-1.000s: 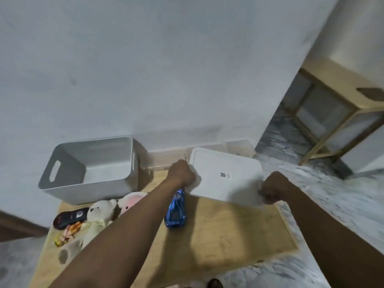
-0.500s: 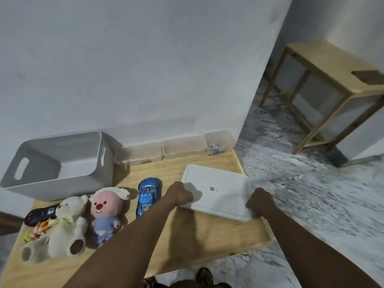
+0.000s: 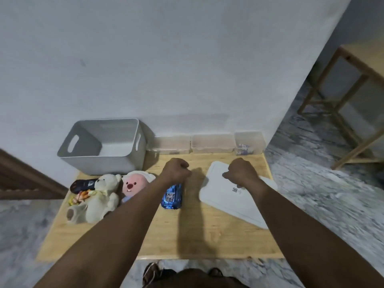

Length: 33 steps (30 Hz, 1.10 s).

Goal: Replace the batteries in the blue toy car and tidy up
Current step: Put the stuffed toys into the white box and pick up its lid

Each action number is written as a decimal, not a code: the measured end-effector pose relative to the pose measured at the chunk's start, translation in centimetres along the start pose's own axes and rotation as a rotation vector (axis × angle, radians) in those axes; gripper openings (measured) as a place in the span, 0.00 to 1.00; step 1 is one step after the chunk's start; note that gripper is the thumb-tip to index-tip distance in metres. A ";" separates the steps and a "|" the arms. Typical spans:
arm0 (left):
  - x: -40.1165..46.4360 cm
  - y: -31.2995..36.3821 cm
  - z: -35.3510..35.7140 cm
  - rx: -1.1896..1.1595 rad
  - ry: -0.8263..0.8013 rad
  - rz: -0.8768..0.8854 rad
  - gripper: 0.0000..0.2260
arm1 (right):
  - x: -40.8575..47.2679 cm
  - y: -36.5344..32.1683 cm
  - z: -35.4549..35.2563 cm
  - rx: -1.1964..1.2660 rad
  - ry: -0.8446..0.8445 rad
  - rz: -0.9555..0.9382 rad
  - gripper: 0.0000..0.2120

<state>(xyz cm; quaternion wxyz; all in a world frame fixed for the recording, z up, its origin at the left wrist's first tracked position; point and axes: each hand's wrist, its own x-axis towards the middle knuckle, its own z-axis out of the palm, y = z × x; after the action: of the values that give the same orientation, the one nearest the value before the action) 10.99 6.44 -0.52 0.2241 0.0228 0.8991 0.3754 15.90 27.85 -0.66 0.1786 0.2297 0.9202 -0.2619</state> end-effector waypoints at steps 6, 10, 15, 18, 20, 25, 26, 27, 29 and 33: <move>-0.9 -4.1 -7.1 0.039 0.135 -0.029 0.12 | -0.3 -8.3 2.3 0.018 -0.083 -0.143 0.11; -2.4 -8.1 -11.5 0.155 0.282 -0.080 0.10 | -1.5 -13.5 4.9 0.057 -0.155 -0.209 0.07; -3.9 -14.3 -15.5 0.188 0.394 -0.255 0.18 | -3.6 -18.8 9.9 0.138 -0.269 -0.210 0.17; -4.7 -17.3 -16.2 0.187 0.303 -0.327 0.22 | -4.6 -20.7 13.4 0.133 -0.251 -0.214 0.28; -4.9 -19.3 -16.0 0.156 0.251 -0.357 0.30 | -4.9 -21.7 15.5 0.020 -0.187 -0.267 0.34; -5.5 -21.3 -14.6 0.132 0.203 -0.370 0.28 | -5.5 -23.1 18.6 -0.137 -0.126 -0.201 0.42; -5.5 -21.5 -14.3 0.121 0.207 -0.377 0.27 | -5.6 -23.3 18.9 -0.138 -0.115 -0.176 0.42; -5.5 -21.7 -14.1 0.111 0.220 -0.377 0.27 | -5.6 -23.4 19.3 -0.135 -0.092 -0.165 0.42; -5.4 -22.1 -13.8 0.079 0.243 -0.380 0.29 | -5.7 -23.7 19.6 -0.121 -0.042 -0.166 0.39; -5.5 -22.8 -14.0 0.081 0.236 -0.360 0.31 | -5.6 -23.4 19.4 -0.072 -0.017 -0.168 0.35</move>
<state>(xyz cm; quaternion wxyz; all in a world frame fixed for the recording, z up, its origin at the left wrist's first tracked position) 12.96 -20.35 -5.40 0.1796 -0.1733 0.9229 0.2931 12.48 -2.67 -4.30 0.1719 0.1427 0.9436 -0.2445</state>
